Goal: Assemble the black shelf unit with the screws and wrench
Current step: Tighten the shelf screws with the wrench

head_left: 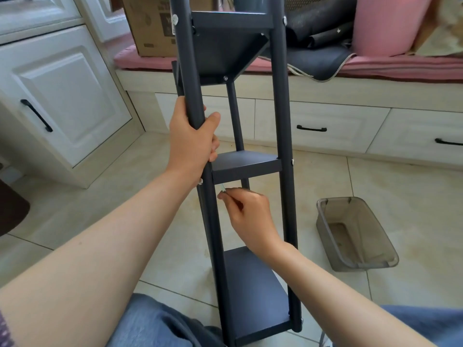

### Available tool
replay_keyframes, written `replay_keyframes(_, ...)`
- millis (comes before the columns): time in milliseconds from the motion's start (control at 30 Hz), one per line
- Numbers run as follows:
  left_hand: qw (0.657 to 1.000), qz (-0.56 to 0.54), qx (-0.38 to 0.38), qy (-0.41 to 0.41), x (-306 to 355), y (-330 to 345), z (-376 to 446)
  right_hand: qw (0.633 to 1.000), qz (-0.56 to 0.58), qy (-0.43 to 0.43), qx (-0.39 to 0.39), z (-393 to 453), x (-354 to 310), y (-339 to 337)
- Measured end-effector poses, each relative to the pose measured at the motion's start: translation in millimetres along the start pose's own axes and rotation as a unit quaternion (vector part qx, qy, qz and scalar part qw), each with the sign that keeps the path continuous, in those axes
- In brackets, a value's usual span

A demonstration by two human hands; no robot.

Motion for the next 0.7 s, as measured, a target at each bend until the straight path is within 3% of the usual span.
replay_keyframes(500, 1.000, -0.010, -0.006, -0.009, 1, 2, -1, 0.996, 0.065, -0.024, 0.054, 5, 15, 28)
replay_keyframes(700, 1.000, -0.015, -0.002, -0.011, -2, 2, 2, 0.990, 0.077, -0.075, 0.093, 14, 16, 41)
Point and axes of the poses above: each hand's wrist, its own z-axis towards the middle knuckle, its own y-axis out of the palm, x = y × z, the point moved 1 cm from there along z, towards the middle knuckle, and after that the axes turned 8 degrees about y, right-handed, at the moved point
